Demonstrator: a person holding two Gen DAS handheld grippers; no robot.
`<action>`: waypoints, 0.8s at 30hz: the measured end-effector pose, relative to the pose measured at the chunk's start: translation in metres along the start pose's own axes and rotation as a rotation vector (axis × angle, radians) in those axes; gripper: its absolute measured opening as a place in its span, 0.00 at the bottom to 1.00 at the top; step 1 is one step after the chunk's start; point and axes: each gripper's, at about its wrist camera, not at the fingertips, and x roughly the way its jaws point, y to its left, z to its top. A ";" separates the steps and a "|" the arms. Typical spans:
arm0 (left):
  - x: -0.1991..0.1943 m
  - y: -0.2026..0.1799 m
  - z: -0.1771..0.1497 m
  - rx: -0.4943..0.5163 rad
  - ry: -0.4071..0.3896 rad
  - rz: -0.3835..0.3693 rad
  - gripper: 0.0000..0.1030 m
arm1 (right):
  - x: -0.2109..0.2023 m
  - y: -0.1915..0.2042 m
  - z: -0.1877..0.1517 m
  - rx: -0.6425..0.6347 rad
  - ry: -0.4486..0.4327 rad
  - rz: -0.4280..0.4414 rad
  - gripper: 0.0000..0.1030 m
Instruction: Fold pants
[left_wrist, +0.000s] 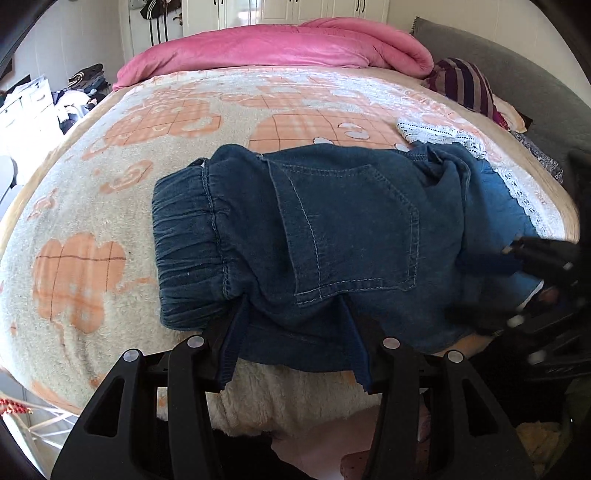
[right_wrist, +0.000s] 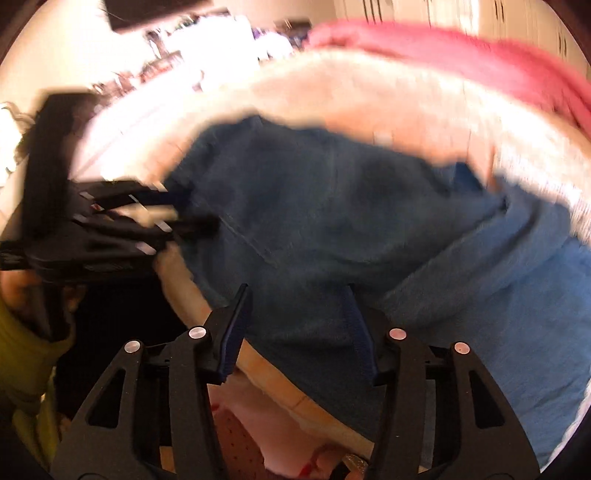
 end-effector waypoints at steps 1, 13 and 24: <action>0.000 0.001 0.001 -0.003 -0.001 -0.004 0.47 | 0.004 -0.001 -0.001 0.002 0.001 -0.002 0.43; -0.050 -0.003 0.011 -0.045 -0.160 -0.020 0.54 | -0.056 -0.033 -0.001 0.100 -0.152 -0.039 0.64; -0.055 -0.057 0.014 0.052 -0.157 -0.131 0.54 | -0.090 -0.099 -0.009 0.254 -0.218 -0.186 0.72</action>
